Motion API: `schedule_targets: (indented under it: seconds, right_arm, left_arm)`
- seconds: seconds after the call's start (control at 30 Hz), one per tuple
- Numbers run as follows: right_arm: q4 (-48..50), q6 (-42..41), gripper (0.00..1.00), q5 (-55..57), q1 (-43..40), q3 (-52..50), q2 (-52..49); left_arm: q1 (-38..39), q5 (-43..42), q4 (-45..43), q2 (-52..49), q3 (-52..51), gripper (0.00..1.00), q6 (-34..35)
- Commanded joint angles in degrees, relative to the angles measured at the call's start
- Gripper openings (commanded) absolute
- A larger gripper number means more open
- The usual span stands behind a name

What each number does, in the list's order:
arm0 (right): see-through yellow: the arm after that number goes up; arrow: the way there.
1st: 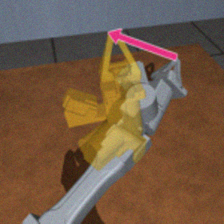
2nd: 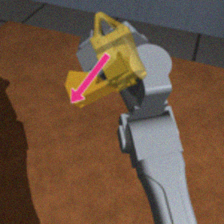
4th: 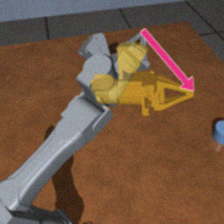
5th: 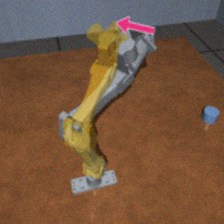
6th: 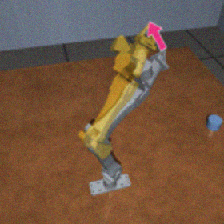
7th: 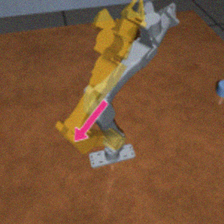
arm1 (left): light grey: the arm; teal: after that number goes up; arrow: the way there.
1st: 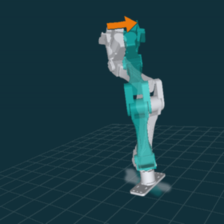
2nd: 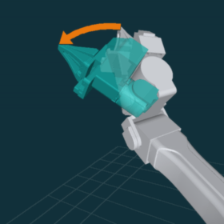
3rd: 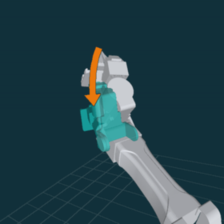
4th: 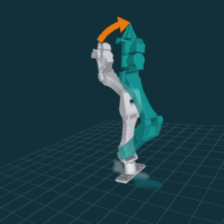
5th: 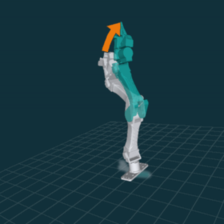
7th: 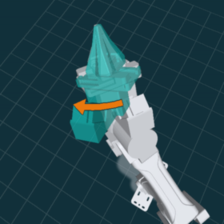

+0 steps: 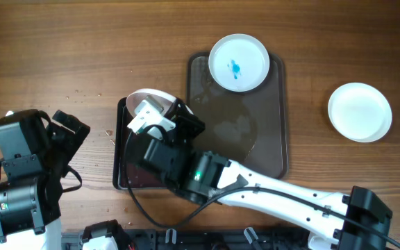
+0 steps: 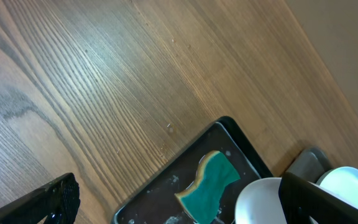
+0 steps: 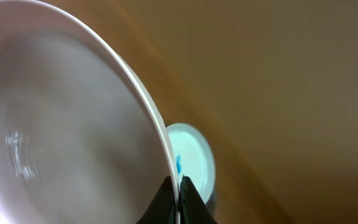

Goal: Clean dirty plates on tray and stack at the side
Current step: 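Swing the held plate over the sponge tray with the right gripper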

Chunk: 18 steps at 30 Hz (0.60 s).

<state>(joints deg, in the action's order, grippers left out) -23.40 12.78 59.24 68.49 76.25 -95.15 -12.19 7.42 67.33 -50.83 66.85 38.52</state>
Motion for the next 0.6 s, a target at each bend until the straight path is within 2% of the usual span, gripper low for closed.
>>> schedule_targets:
  seconds: [0.0,0.2,0.57]
  right_arm:
    - [2.25,4.28,0.04,7.72,1.86,1.11,-0.31]
    - [6.23,9.62,0.04,11.28,4.39,1.11,-0.31]
    - [8.04,10.8,0.04,12.9,5.22,1.11,-0.31]
  left_arm:
    - [-0.52,-0.31,0.02,0.04,1.09,1.0,0.96]
    - [-0.52,-0.31,0.02,0.04,1.09,1.0,0.96]
    - [-0.52,-0.31,0.02,0.04,1.09,1.0,0.96]
